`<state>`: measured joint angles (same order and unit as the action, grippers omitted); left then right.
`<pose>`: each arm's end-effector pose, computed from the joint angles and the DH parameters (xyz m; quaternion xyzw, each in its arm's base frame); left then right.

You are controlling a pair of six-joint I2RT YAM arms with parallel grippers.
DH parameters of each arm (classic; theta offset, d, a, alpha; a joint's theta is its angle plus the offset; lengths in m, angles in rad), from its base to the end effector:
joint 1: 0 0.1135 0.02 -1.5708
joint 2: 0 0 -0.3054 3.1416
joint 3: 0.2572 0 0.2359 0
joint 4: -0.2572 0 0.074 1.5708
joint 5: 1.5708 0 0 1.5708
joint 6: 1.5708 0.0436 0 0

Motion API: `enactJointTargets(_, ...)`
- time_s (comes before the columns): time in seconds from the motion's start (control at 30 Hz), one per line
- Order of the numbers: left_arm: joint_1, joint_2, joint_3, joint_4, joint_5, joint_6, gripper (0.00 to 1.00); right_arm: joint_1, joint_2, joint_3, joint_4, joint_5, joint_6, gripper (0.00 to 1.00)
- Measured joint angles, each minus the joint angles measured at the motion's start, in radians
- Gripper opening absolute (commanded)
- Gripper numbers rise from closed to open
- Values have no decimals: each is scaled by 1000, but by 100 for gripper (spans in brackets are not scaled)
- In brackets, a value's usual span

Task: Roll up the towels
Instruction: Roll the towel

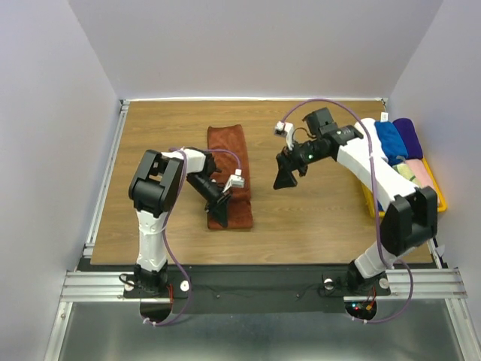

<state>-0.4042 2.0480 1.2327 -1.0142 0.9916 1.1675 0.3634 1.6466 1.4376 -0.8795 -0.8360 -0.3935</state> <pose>0.2940 -0.1654 0.1652 0.5737 0.6599 -0.4801 0.0704 0.2938 0.1463 0.3379 -0.4180 0.7888 0.3909 0.2242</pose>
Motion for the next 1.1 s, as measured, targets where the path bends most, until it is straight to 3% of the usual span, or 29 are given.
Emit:
enactJointTargets(0.17,44,123,78,-120,75,-2,4,183,-106,-101,71,165,-57,86)
enactJointTargets(0.4,55,196,140,-197,84,-32,4,550,-52,-243,300,459,-111,84)
enactJointTargets(0.6,60,219,165,-224,79,-53,6,647,55,-278,487,599,-165,84)
enactJointTargets(0.7,61,227,174,-233,76,-62,7,673,87,-317,563,642,-198,78)
enactJointTargets(0.77,64,229,178,-236,74,-66,8,680,111,-336,596,655,-213,71)
enactJointTargets(0.87,70,229,183,-239,66,-66,16,685,158,-351,646,670,-230,28)
enactJointTargets(0.97,74,229,189,-243,59,-67,22,684,162,-361,679,676,-230,1)
enactJointTargets(1.0,74,227,190,-243,56,-67,30,679,161,-364,685,673,-225,1)
enactJointTargets(1.1,84,200,190,-231,37,-63,34,656,161,-367,696,639,-201,1)
